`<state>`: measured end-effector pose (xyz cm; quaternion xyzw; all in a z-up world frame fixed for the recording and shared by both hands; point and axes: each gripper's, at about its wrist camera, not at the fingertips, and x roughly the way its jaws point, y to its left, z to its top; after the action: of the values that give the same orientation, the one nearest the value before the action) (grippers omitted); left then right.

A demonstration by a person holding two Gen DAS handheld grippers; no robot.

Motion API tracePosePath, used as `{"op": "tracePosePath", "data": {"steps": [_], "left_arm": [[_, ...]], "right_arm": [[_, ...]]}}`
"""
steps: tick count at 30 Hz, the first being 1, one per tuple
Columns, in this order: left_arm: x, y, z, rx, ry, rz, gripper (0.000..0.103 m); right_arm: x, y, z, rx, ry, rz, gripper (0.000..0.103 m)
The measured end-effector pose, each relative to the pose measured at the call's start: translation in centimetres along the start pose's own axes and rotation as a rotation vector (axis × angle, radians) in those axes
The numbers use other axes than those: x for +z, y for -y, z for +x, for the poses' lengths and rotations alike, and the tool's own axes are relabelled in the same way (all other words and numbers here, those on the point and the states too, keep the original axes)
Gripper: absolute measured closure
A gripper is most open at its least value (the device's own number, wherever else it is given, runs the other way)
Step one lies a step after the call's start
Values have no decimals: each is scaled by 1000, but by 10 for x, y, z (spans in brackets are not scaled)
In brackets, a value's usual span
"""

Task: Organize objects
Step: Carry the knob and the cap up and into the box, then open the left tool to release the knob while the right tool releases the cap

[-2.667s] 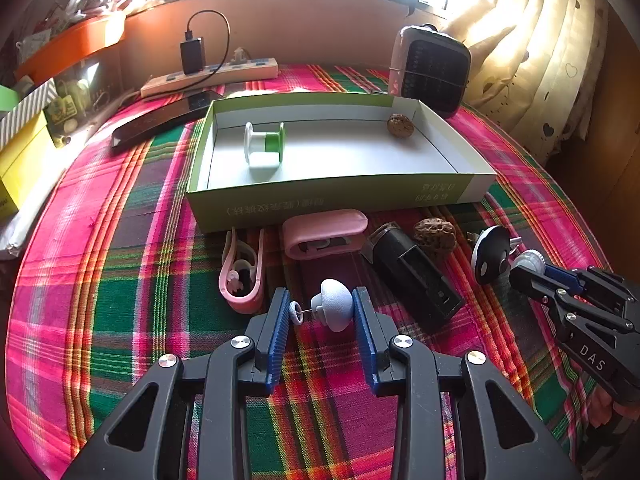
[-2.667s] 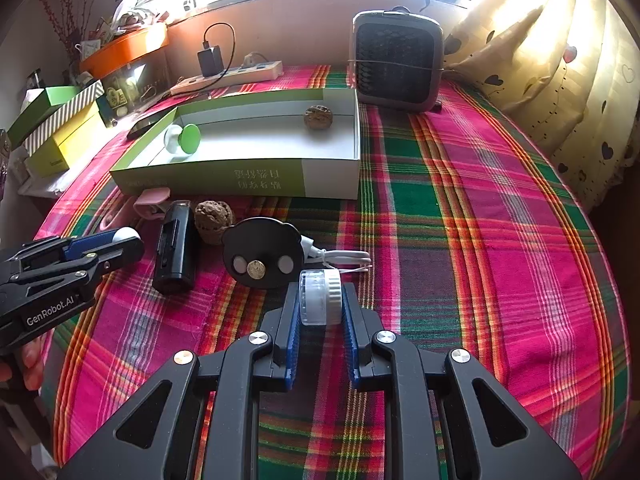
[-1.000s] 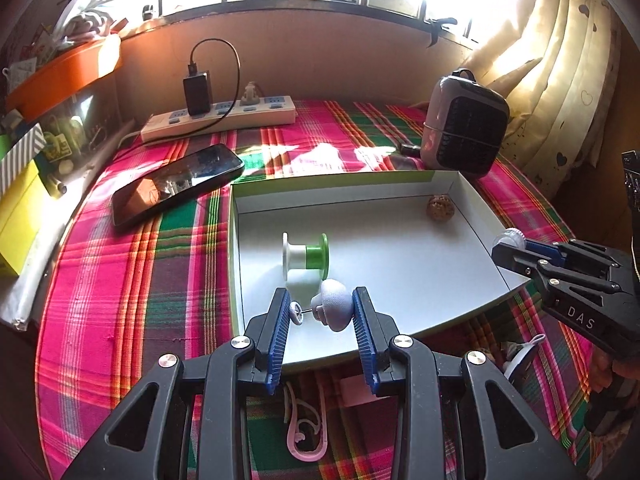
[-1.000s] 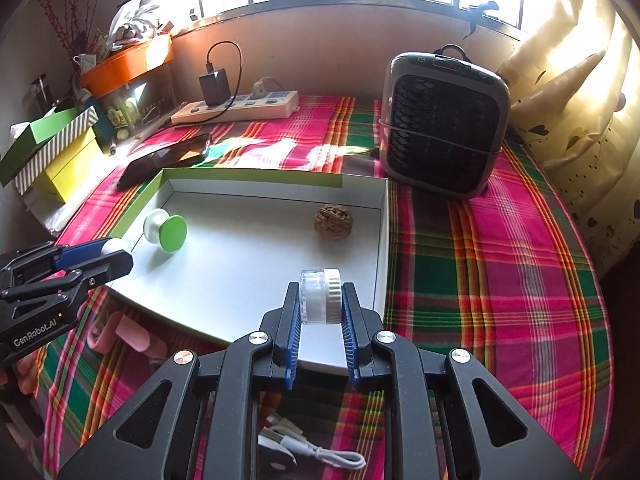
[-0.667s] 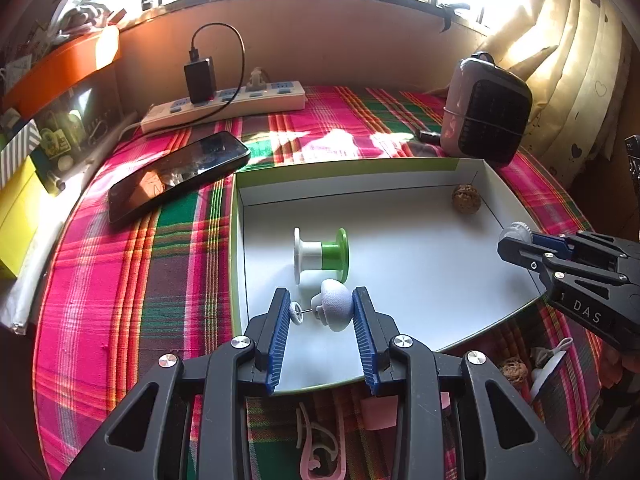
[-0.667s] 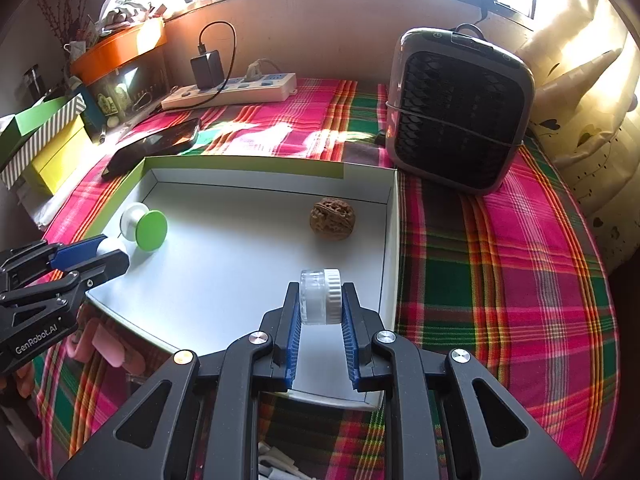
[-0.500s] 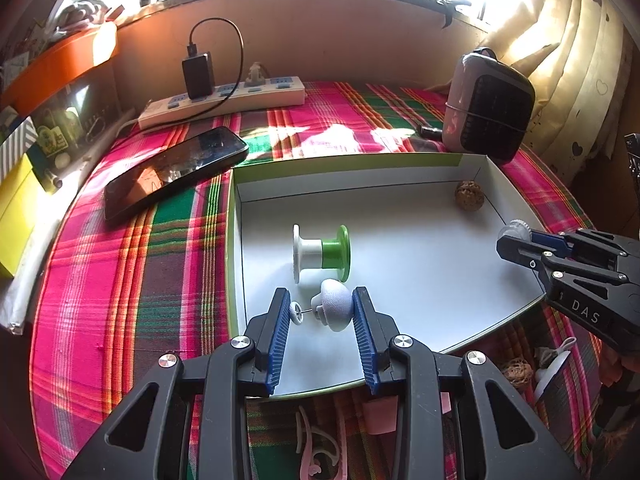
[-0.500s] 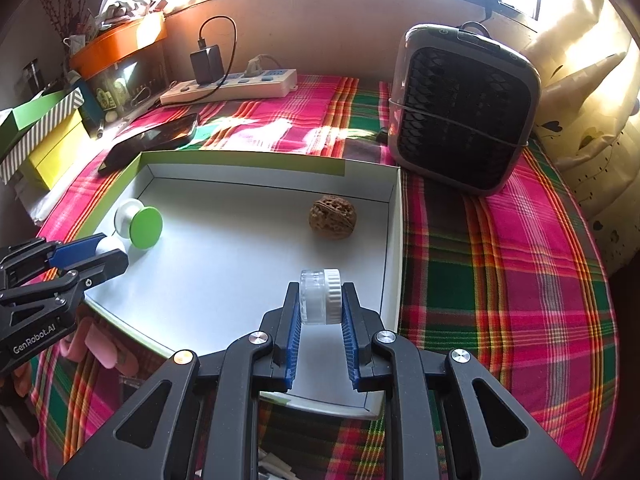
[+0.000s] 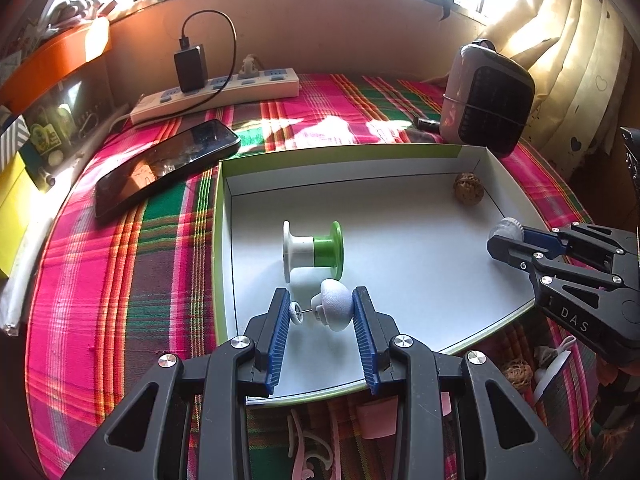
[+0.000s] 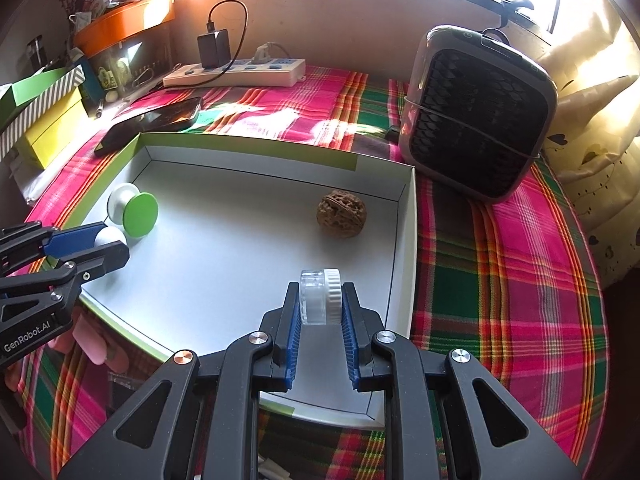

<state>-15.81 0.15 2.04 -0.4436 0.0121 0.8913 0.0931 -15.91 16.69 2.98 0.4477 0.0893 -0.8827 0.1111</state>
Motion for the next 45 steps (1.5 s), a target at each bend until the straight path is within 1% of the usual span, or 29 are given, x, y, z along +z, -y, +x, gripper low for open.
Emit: {"op": "tracePosePath", "data": {"steps": [15, 21, 25, 33, 37, 45], "left_arm": [[1, 1, 2, -1, -11, -4, 73], [0, 1, 0, 0, -11, -8, 72], [0, 2, -3, 8, -4, 4, 69], [-2, 1, -6, -14, -7, -10, 66], [-3, 0, -9, -13, 0, -15, 65], [-7, 0, -20, -15, 19, -22, 65]], "right_arm": [[2, -2, 2, -16, -15, -6, 83], [1, -2, 1, -17, -10, 4, 80], [1, -3, -1, -19, -1, 8, 71], [-2, -2, -8, -23, 12, 30, 69], [-4, -1, -14, -19, 24, 38, 65], [-8, -3, -24, -22, 47, 57, 64]]}}
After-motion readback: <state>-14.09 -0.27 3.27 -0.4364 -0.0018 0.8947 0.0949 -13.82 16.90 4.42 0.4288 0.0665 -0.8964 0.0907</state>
